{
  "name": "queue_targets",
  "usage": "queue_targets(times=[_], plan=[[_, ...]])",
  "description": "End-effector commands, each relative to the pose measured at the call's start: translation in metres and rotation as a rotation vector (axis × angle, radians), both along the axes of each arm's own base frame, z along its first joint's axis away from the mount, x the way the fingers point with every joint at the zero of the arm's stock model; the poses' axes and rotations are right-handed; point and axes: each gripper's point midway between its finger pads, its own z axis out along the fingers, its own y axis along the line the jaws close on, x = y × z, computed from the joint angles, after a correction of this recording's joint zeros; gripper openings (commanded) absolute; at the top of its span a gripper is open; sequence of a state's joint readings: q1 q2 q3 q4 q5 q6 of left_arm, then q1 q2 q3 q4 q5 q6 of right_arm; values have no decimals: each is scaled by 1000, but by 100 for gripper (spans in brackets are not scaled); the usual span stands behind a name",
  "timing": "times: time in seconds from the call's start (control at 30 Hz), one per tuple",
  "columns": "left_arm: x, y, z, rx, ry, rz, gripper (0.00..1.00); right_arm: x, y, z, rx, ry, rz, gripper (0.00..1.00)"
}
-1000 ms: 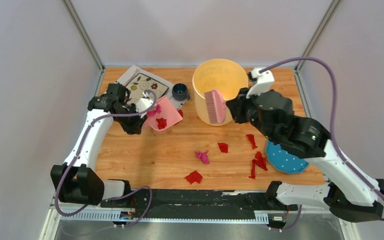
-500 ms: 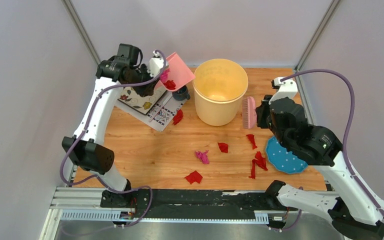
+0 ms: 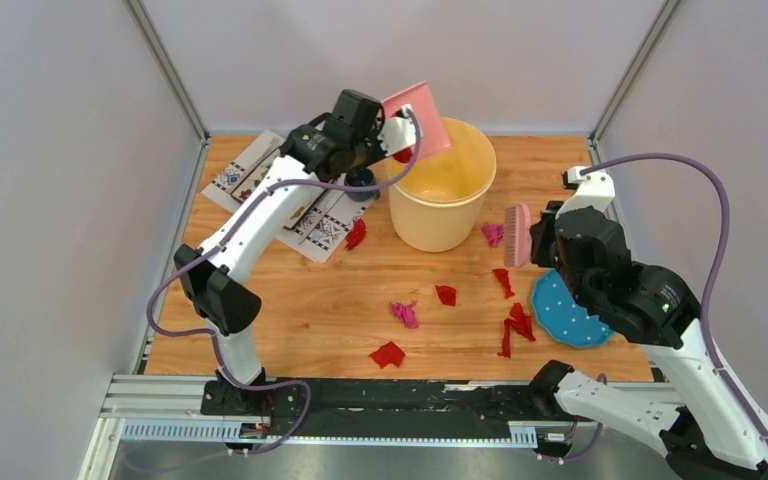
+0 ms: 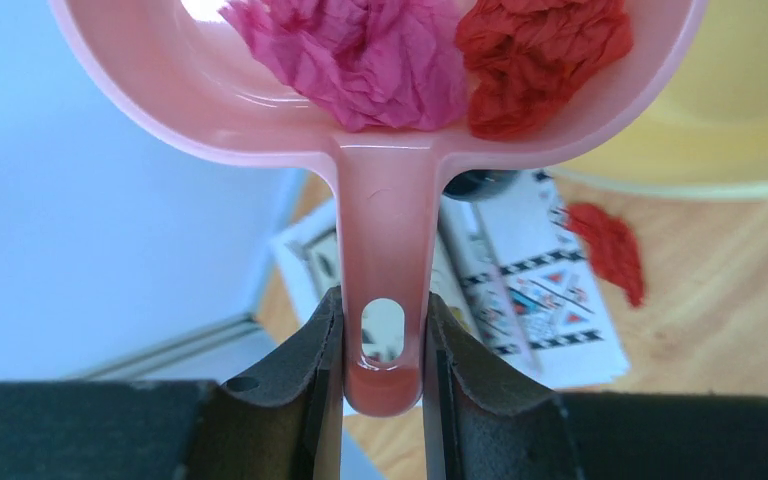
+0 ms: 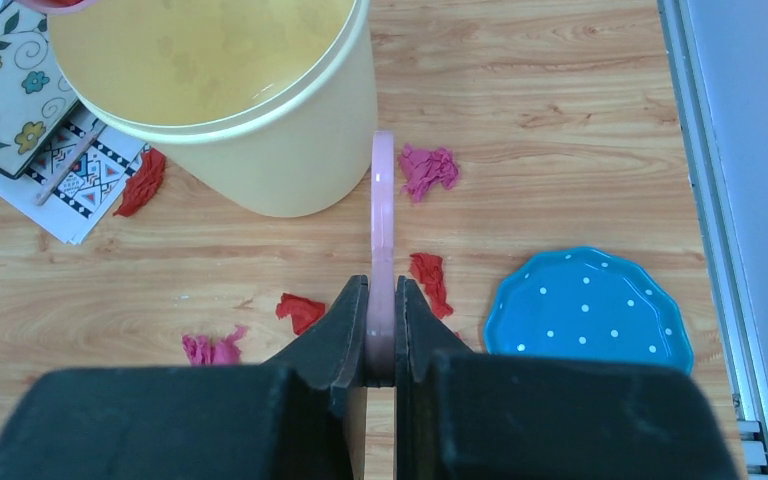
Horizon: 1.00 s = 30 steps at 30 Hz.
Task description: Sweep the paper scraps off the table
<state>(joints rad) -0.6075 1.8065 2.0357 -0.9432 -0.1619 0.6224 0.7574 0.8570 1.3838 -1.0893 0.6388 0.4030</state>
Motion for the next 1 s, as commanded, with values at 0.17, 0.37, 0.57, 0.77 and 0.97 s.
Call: queue_targets(times=[0.17,0.37,0.57,0.77,0.97], plan=[[36,5,80,457,-577,68,0,-1,-4,2,12,-15,-17,0],[25,-7,103,634,-812,35,0,0,0,2,26,-14,0,0],[11,-15,128,707,-981,23,0,-3,1,2,35,-17,12,0],[0,-13,139,773,-1077,32,0,-4,0,4,43,-24,14,0],[-3,-1,152,615,-1007,83,0,-6,3,9,37,-35,54,0]])
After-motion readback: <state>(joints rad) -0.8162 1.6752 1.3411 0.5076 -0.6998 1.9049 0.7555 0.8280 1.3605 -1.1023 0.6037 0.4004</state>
